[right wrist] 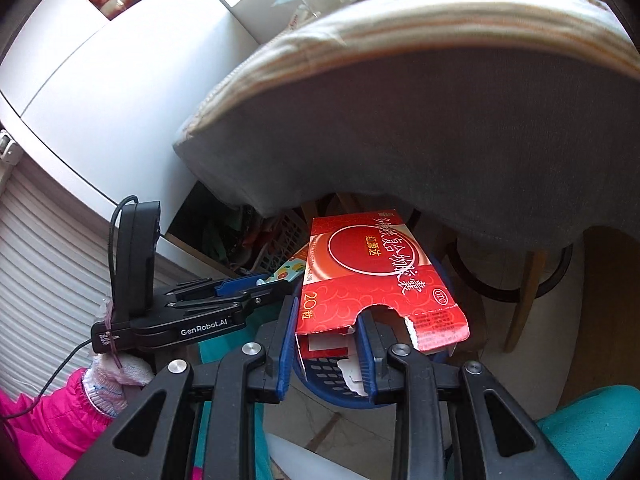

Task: Collect trash
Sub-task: 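Lift the tube and tissue box and carry them over the wastebasket, then open both tools to drop the tube and tissue box into the wastebasket, then raise both tools back over the bed toward the mask and wrappers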

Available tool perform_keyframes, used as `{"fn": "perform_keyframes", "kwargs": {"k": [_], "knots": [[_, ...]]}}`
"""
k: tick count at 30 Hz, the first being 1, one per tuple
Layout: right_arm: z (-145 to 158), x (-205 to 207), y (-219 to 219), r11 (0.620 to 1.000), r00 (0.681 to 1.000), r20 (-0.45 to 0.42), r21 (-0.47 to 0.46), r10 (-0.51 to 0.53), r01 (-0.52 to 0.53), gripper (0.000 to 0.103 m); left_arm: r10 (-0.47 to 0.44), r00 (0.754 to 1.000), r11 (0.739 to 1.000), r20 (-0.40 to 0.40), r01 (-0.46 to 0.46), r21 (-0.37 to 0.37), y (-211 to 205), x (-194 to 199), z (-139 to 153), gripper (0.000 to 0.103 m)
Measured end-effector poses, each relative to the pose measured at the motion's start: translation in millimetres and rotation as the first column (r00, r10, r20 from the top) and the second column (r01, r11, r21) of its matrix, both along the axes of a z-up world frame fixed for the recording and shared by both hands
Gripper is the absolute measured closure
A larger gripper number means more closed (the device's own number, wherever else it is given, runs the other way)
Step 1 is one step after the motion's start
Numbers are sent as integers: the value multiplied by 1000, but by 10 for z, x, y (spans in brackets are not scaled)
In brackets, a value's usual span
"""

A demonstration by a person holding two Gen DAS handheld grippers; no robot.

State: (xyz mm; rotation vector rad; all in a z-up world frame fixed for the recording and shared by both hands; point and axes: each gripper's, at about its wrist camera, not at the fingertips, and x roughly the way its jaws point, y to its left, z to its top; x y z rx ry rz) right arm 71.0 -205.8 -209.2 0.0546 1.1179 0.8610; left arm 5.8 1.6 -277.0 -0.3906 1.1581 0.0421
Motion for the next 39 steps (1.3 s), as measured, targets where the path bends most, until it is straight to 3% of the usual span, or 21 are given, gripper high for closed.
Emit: {"fn": "perform_keyframes", "kwargs": {"k": [14,20,25,27,29,34,39], "knots": [[-300,140,139,1000,999,-43,-21,-18,17,75,20,999,1000,-38,-19,20,-58,56,-137,65],[-374,182,194,999,999,-41,-32,-18,17,72,27,999,999,-32,-26,34,-61,66,-146,55],[-406,210,203,999,999,-39,-35,-16,15,71,33,999,999,-30,-32,37,-26,48,-137,55],[-410,216,203,999,999,-40,-36,-16,14,66,36,999,999,-29,-35,37,-21,49,-131,55],[-393,215,204,999,999,-37,-35,-17,15,53,39,999,999,-27,-37,39,-26,52,-119,55],[-353,214,189,999,999,-33,-32,-21,20,51,40,999,998,-16,-40,40,-21,53,-81,55],[-300,230,150,999,999,-26,-35,-34,33,40,39,999,998,-6,-39,43,-7,69,-26,55]]}}
